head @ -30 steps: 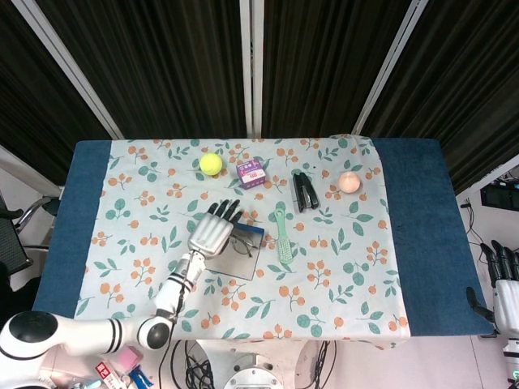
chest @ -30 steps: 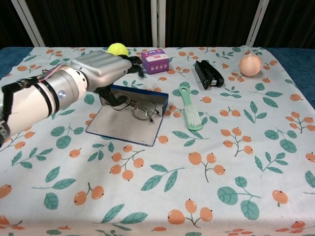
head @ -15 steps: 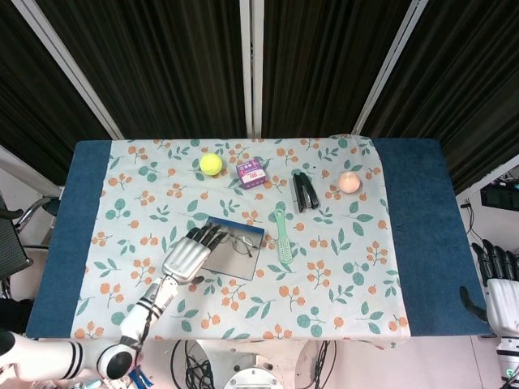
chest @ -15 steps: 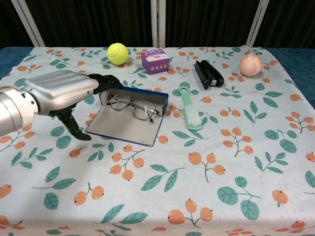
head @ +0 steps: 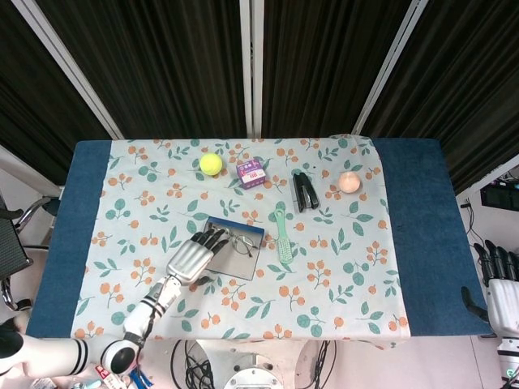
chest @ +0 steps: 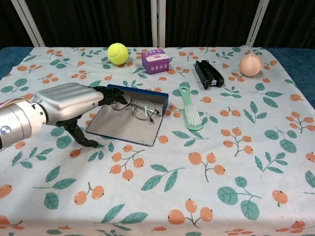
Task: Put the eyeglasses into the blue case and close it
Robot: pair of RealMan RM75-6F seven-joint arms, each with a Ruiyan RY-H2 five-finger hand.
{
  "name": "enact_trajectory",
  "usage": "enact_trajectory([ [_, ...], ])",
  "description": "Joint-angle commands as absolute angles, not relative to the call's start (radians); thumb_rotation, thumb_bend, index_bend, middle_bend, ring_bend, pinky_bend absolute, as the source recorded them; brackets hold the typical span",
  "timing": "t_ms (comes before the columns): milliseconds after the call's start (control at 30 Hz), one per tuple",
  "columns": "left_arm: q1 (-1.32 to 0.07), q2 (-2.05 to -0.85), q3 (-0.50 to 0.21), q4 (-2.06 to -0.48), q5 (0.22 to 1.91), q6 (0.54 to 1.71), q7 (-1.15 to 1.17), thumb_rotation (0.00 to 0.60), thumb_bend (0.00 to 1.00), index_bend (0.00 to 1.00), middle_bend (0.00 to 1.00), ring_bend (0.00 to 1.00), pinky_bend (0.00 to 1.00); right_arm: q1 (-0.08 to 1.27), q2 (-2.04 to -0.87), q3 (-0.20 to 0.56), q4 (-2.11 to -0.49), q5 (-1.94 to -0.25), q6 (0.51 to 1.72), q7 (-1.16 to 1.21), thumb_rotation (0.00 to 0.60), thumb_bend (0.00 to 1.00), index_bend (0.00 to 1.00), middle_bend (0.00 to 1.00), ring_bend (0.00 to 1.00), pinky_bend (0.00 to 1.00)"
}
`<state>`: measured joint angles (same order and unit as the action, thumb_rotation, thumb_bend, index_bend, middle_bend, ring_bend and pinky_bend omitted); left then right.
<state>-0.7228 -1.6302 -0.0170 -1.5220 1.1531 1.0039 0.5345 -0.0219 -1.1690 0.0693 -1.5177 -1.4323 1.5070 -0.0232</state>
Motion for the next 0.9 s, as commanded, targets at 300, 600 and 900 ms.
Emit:
enact_trajectory([
  [300,-0.746,-1.677,-0.04,-1.44,1.17,0.972,0.534,0.6,0.06,0.18,0.0,0.06,0.16,-0.02,-1.168,0.071,-1.51,-1.427,1.502,-0.014,0.6,0.29,0.0,0.0,0.0,0.0],
  [600,-0.745,-1.723,-0.069,-1.364,1.198,0.989,0.488,0.6,0.19,0.29,0.0,0.06,0.16,-0.019,-1.168,0.071,-1.507,-1.422,1.495,-0.011,0.6,0.29,0.0,0.0,0.0,0.0],
  [900,-0.723,-1.773,-0.108,-1.301,1.199,1.026,0.411,0.6,0.38,0.39,0.03,0.06,0.17,-0.017,-1.169,0.071,-1.509,-1.42,1.492,-0.016,0.6,0.29,0.0,0.0,0.0,0.0],
])
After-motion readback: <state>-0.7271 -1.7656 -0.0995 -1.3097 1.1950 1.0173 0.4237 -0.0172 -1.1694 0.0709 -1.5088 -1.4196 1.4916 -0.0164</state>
